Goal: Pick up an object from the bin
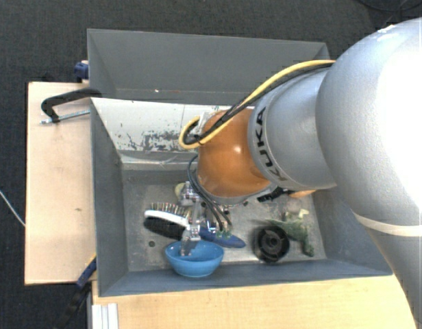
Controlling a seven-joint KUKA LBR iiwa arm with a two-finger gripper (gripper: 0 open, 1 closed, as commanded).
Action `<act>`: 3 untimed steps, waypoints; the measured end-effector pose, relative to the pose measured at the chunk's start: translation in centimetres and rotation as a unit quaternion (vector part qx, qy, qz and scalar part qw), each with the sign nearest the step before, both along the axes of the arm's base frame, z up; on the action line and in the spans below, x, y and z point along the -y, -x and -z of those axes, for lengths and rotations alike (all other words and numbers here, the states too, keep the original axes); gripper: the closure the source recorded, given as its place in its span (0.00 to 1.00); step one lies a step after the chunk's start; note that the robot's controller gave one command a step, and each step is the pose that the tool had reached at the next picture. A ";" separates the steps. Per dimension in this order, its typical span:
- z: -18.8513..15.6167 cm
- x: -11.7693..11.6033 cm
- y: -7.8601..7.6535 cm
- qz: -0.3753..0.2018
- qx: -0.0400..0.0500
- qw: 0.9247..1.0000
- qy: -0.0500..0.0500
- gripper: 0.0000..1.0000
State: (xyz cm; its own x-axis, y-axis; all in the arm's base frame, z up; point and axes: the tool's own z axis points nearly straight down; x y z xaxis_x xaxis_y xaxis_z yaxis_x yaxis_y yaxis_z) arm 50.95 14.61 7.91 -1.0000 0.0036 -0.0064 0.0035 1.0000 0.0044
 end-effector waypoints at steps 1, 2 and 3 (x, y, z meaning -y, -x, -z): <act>-0.2 -0.2 -0.1 -0.001 0.000 1.000 0.000 0.00; 0.6 3.2 -4.3 -0.029 -0.002 1.000 -0.001 0.00; 0.5 3.3 -4.4 -0.029 0.001 1.000 0.000 1.00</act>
Offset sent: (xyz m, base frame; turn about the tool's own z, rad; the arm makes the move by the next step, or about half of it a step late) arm 0.0000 0.0000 0.0000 0.0000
